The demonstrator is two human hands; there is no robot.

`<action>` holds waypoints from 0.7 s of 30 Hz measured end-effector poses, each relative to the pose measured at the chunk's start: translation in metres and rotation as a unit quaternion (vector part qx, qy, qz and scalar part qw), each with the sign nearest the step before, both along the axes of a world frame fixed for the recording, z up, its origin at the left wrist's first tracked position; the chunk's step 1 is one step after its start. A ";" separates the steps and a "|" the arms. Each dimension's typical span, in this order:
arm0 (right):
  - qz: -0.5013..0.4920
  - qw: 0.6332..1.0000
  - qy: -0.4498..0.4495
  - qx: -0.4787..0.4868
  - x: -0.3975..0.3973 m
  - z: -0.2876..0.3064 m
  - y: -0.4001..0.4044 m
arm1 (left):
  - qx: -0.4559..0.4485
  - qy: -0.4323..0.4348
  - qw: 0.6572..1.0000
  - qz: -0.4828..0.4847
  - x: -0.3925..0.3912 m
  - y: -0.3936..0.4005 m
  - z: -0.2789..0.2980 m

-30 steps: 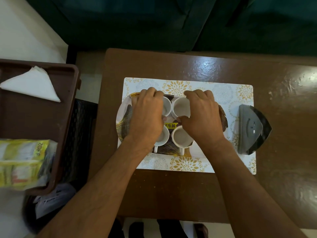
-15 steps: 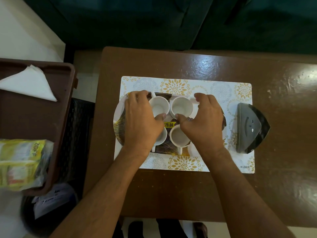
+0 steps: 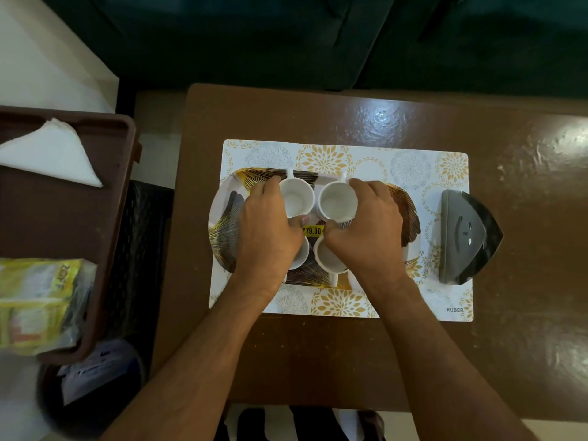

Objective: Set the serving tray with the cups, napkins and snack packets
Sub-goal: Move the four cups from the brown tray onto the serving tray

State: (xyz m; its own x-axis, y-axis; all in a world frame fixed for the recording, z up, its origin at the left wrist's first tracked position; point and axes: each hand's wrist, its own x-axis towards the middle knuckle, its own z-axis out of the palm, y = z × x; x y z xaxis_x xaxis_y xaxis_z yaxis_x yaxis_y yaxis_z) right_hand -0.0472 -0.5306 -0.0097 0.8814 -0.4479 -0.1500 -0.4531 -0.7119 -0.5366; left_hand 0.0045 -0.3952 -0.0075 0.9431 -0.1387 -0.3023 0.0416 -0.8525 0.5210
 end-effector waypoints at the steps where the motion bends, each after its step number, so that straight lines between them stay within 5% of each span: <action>1: -0.003 1.000 0.001 0.003 0.000 0.000 0.001 | -0.002 0.000 1.000 0.002 0.000 0.000 0.000; 21: -0.008 1.000 0.020 0.021 0.001 0.006 0.005 | -0.024 -0.007 1.000 0.009 -0.001 0.001 0.001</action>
State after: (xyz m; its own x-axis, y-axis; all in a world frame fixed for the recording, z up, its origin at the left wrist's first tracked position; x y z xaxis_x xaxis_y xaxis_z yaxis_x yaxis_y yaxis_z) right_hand -0.0460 -0.5258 -0.0032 0.8665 -0.4551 -0.2050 -0.4870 -0.6809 -0.5470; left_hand 0.0039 -0.3940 -0.0067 0.9495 -0.1367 -0.2825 0.0486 -0.8252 0.5627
